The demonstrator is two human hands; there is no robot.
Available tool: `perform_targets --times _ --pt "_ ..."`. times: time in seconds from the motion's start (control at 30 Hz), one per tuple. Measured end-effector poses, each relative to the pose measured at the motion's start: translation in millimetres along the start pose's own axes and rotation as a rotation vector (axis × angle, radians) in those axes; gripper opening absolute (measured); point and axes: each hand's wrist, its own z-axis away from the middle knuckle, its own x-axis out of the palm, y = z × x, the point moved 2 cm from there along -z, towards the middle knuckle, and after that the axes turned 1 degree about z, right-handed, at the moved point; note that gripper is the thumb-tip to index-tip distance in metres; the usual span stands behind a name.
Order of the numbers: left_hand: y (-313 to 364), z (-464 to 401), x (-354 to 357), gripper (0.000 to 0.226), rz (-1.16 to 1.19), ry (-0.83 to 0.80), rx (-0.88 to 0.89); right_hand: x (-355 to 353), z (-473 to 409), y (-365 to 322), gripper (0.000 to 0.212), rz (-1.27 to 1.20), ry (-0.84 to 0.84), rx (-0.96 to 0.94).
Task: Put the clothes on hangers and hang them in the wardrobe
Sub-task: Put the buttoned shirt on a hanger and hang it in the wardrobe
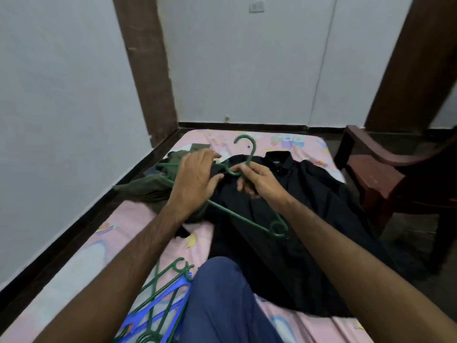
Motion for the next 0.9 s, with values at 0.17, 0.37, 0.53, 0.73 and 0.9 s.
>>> perform_targets --times 0.17,0.37,0.53,0.73,0.9 --pt "57 -15 83 0.045 0.17 -0.104 -0.066 -125 31 30 0.039 0.096 0.335 0.124" --pt "86 -36 188 0.028 0.305 -0.498 -0.132 -207 31 104 0.045 -0.02 0.565 0.367" --pt "76 -18 265 0.049 0.33 -0.986 -0.201 -239 35 191 0.021 0.238 0.468 0.672" --pt "112 74 248 0.114 0.24 -1.335 0.055 -243 81 200 0.05 0.6 0.268 0.666" --pt "138 102 209 0.128 0.035 -1.359 0.343 -214 146 191 0.065 0.802 0.158 0.522"
